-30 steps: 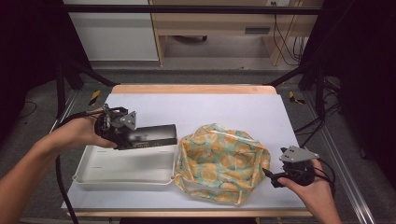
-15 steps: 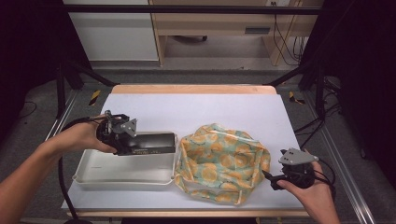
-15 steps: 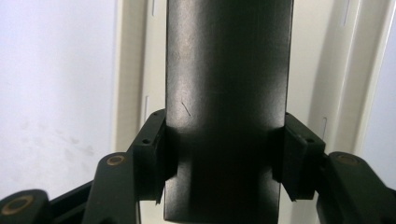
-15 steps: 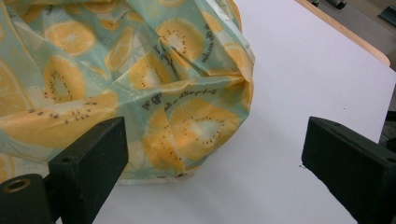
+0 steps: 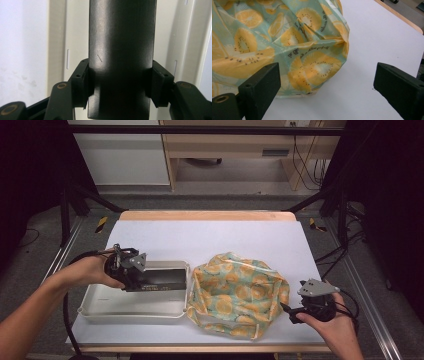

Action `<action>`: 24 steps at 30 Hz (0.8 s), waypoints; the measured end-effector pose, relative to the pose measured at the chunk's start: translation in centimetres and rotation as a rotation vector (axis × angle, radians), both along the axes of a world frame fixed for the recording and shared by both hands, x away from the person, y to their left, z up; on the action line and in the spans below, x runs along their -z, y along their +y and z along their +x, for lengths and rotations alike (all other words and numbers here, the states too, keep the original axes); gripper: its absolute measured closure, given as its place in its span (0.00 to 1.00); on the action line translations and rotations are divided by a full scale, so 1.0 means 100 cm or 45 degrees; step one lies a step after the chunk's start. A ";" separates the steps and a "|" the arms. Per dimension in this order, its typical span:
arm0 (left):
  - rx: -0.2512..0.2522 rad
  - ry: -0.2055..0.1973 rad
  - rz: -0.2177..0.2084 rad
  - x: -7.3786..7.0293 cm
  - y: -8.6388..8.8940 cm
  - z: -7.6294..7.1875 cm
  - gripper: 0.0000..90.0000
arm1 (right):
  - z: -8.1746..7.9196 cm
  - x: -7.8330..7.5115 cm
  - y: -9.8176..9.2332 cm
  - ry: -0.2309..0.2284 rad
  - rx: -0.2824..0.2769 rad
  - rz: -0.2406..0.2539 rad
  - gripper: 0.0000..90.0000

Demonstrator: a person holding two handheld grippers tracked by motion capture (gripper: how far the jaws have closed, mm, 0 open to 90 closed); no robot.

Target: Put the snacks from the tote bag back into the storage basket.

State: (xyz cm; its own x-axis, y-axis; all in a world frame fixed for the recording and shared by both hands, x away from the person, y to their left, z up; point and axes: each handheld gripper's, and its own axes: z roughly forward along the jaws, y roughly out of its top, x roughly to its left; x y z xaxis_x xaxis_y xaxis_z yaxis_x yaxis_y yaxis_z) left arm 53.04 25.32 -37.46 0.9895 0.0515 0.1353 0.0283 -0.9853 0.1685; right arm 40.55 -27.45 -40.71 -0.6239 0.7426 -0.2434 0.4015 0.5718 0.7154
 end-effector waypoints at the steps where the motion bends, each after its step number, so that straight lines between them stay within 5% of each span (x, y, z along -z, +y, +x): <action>1: -0.011 0.009 -0.008 0.001 0.001 0.000 0.48 | 0.000 0.000 0.000 0.000 0.000 0.001 0.08; 24: 0.010 0.036 -0.023 0.016 0.006 0.004 0.48 | -0.001 0.001 -0.002 0.003 0.003 0.001 0.09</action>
State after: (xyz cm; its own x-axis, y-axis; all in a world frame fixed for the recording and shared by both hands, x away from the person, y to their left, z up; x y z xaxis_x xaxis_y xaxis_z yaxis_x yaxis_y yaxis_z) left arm 53.44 25.89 -39.08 0.9932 0.0459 0.1068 0.0254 -0.9823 0.1855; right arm 40.50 -27.66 -40.77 -0.6224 0.7445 -0.2416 0.4045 0.5702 0.7150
